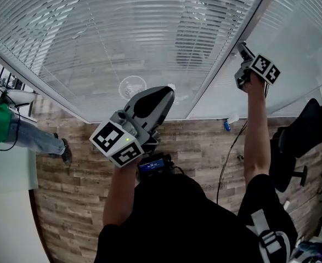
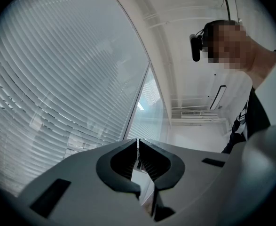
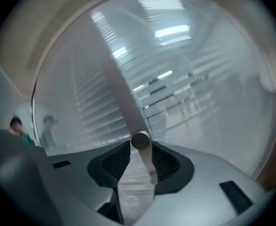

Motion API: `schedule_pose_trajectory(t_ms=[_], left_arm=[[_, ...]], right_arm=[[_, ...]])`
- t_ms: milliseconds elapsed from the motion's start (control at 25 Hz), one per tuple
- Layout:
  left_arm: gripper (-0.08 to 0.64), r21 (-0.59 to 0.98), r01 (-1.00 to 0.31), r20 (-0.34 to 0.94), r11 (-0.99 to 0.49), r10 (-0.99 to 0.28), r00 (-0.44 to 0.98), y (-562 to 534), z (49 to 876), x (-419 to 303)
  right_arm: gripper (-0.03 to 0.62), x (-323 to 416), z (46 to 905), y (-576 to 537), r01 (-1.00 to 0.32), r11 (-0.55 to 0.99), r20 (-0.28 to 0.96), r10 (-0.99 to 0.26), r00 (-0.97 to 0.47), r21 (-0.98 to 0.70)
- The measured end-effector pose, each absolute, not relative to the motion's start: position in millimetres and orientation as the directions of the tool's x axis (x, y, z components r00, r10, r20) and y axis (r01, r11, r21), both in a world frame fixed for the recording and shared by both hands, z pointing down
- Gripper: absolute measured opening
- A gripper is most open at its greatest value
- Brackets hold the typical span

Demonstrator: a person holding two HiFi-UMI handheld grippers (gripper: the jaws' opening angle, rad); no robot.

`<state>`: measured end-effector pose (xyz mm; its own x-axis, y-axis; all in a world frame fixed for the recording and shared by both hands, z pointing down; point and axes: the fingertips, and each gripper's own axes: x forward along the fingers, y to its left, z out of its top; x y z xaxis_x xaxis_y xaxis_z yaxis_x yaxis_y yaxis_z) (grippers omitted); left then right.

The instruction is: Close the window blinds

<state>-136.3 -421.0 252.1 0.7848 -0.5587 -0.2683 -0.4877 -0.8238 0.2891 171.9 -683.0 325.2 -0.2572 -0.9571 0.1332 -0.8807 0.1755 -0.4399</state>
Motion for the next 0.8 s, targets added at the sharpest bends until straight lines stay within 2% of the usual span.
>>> schedule_pose_trajectory(t_ms=[80,120,200,320,480,560,640,720,800], left_arm=[[0.018,0.288,-0.485,-0.267,-0.826,-0.556,0.787,-420.6,252.4,-135.0],[0.018,0.288,-0.483,-0.267,-0.827,-0.554,0.789,-420.8,252.5,-134.6],[0.018,0.287,-0.482,-0.267,-0.828,-0.552,0.790,-421.1,252.5,-133.9],[0.018,0.289,-0.482,-0.265,-0.827,-0.553,0.790,-421.1,252.7,-133.0],[0.018,0.291,-0.487,-0.262,-0.823,-0.558,0.787,-420.4,253.8,-133.4],[0.018,0.292,-0.491,-0.262,-0.821,-0.562,0.784,-420.6,254.5,-134.8],[0.018,0.292,-0.494,-0.261,-0.819,-0.565,0.783,-421.0,255.4,-135.5],[0.018,0.293,-0.496,-0.259,-0.818,-0.567,0.782,-421.5,256.1,-135.6],[0.018,0.293,-0.498,-0.258,-0.816,-0.569,0.781,-421.7,256.0,-135.7]], right_arm=[[0.132,171.6,327.9,-679.8,-0.989,0.130,0.202,-0.969,-0.141,-0.067],[0.138,171.6,328.5,-679.7,-0.990,0.111,0.217,-0.972,-0.092,0.081],[0.139,170.2,325.5,-680.5,-0.959,0.088,0.221,-0.975,-0.028,0.269],[0.138,165.8,322.4,-683.5,-0.923,0.087,0.229,-0.973,0.001,0.376],[0.129,166.6,323.7,-684.8,-0.912,0.079,0.242,-0.970,0.023,0.403],[0.126,169.4,324.9,-685.4,-0.956,0.082,0.246,-0.969,-0.010,0.282],[0.124,172.6,324.4,-685.6,-0.993,0.108,0.222,-0.968,-0.117,-0.053],[0.124,175.2,324.0,-685.5,-0.867,0.151,0.142,-0.959,-0.244,-0.475],[0.124,177.0,324.9,-685.9,-0.681,0.167,0.067,-0.950,-0.303,-0.713]])
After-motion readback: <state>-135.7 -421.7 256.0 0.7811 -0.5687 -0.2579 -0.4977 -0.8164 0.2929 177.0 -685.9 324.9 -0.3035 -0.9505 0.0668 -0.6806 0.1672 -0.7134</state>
